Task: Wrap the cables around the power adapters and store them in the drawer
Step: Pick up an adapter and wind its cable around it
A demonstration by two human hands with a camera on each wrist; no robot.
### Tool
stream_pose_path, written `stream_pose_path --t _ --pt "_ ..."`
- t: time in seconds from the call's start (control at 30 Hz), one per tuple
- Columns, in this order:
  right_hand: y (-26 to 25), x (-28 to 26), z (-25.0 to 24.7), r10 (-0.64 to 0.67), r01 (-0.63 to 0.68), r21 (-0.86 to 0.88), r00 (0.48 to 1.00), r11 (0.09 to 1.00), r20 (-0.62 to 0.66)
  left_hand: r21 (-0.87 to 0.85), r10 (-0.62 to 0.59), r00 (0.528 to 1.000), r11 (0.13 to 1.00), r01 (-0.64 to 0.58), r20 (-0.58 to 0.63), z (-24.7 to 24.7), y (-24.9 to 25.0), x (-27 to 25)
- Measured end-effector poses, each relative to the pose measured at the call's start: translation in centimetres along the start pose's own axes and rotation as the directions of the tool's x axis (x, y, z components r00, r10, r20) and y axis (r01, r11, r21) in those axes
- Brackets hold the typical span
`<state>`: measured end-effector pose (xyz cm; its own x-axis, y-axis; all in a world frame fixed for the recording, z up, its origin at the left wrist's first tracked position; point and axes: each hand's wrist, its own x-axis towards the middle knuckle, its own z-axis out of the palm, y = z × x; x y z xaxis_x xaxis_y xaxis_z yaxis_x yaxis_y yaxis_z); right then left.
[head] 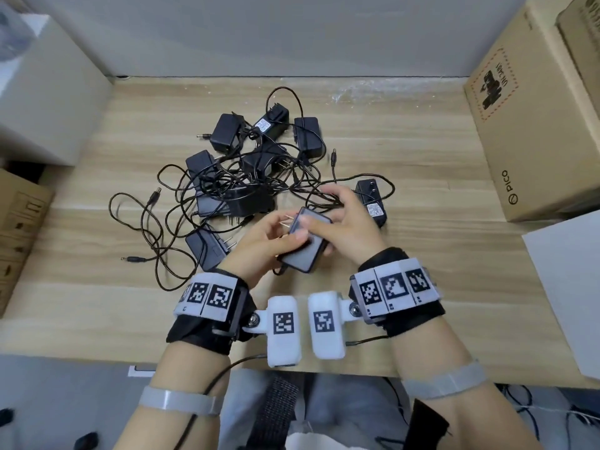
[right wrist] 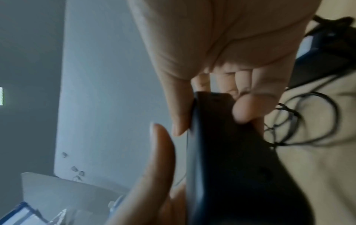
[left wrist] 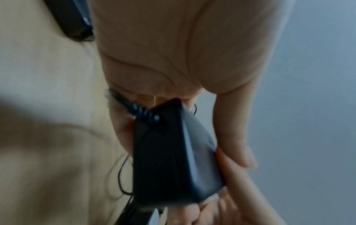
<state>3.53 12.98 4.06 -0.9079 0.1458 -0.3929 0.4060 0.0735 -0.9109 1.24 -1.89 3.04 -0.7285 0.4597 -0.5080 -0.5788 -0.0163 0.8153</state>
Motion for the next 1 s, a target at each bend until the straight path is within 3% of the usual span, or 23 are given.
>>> stream_pose_path --t 0.13,0.2,0.3,0.4,0.47,0.57,0.63,0.7,0.73,0.87,1.0 --pt "-4.0 -1.6 0.5 -0.101 0.107 0.221 0.994 0.969 -0.036 -0.022 0.168 0.986 0.986 -0.168 0.020 -0.5 3.5 -1.4" --pt "-5.3 -2.1 1.2 -0.128 0.113 0.332 0.992 0.937 0.023 -0.056 0.253 0.967 0.966 -0.252 0.009 -1.1 5.5 -2.3" --pt "-5.6 -2.3 2.7 -0.149 0.086 0.281 0.966 0.956 0.209 -0.183 0.377 0.925 0.913 -0.364 0.039 -1.8 8.4 -3.8" --pt "-5.6 -2.8 4.5 -0.195 0.137 0.173 0.905 0.975 0.378 -0.281 0.475 0.879 0.848 -0.449 0.029 -3.2 9.9 -4.8" --pt "-5.4 -2.9 5.3 -0.212 0.179 0.117 0.885 0.977 0.415 -0.352 0.497 0.868 0.814 -0.462 0.011 -4.3 10.4 -5.3" --pt "-5.1 -2.7 5.7 -0.194 0.201 0.002 0.942 0.980 0.274 -0.511 0.477 0.879 0.751 -0.418 -0.019 -6.2 11.2 -6.3" --pt "-4.2 -2.5 5.5 -0.159 0.174 -0.128 0.980 0.977 0.117 -0.685 0.491 0.870 0.620 -0.383 -0.042 -7.7 11.4 -6.7" --pt "-3.8 -2.5 5.1 -0.155 0.152 -0.118 0.988 0.981 -0.014 -0.799 0.517 0.854 0.490 -0.348 -0.055 -8.6 11.2 -6.9" --pt "-3.8 -2.5 4.9 -0.162 0.157 -0.086 0.985 0.984 -0.062 -0.812 0.528 0.847 0.472 -0.344 -0.052 -8.8 10.9 -7.0" --pt "-6.6 -2.7 4.3 -0.207 0.229 0.137 0.965 0.964 -0.160 -0.821 0.465 0.884 0.523 -0.231 0.048 -7.7 10.0 -6.9" --pt "-11.1 -3.2 4.0 -0.380 0.391 0.141 0.919 0.909 -0.101 -0.633 0.280 0.918 0.773 -0.042 0.281 -6.0 10.7 -7.1"
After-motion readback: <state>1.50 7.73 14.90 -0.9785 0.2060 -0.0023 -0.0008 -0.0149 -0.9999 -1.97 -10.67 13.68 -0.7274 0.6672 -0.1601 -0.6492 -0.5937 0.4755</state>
